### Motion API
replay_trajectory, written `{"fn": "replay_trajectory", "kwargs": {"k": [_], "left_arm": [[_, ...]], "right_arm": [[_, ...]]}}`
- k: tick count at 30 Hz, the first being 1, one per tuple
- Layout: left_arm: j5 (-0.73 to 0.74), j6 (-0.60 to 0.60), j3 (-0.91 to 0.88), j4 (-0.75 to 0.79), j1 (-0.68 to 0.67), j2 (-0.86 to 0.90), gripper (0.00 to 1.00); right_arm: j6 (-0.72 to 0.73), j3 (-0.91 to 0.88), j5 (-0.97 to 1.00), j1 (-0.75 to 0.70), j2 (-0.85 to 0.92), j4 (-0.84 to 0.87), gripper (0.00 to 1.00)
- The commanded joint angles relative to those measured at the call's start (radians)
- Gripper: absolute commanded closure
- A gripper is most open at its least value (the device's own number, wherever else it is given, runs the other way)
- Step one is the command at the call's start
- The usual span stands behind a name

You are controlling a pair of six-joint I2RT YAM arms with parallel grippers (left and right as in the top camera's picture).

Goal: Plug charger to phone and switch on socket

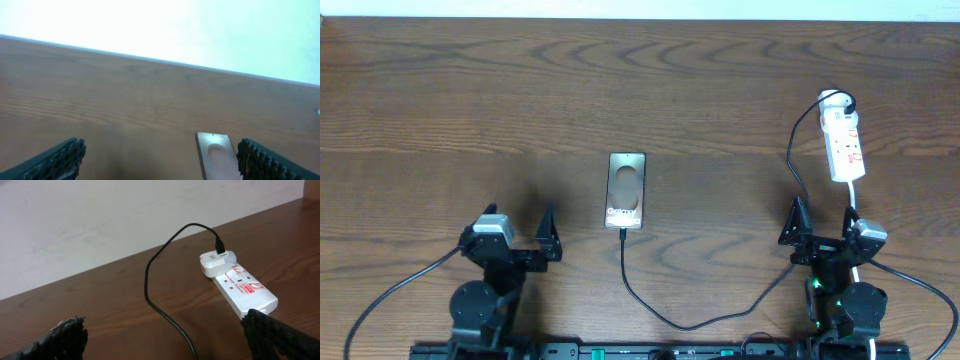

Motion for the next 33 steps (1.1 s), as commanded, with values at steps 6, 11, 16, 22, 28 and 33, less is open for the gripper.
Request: {"fn": "replay_trajectory", "kwargs": {"k": [6, 11, 16, 22, 28, 33], "left_arm": [[-0.074, 0.027, -0.147, 0.186, 0.019, -0.034, 0.01], [-0.095, 0.138, -0.147, 0.175, 0.067, -0.034, 0.02], [-0.095, 0.142, -0.147, 0.083, 0.082, -0.034, 0.02], [-0.083, 0.171, -0.147, 0.082, 0.082, -0.034, 0.01], [-0.065, 0.167, -0.147, 0.082, 0.082, -0.034, 0.02], [-0.065, 0.167, -0.147, 0.082, 0.082, -0.034, 0.02]], "right_arm": [[-0.019, -0.002, 0.002, -0.006, -0.006, -0.005, 0.01], [-0.019, -0.002, 0.002, -0.006, -0.006, -0.005, 0.01], [-0.019, -0.002, 0.002, -0.006, -0.006, -0.005, 0.01], [-0.019, -0.002, 0.002, -0.006, -0.006, -0.005, 0.01], [-0.019, -0.002, 0.002, -0.006, -0.006, -0.005, 0.01], [-0.019, -0.002, 0.002, -0.006, -0.006, -0.005, 0.01]]}}
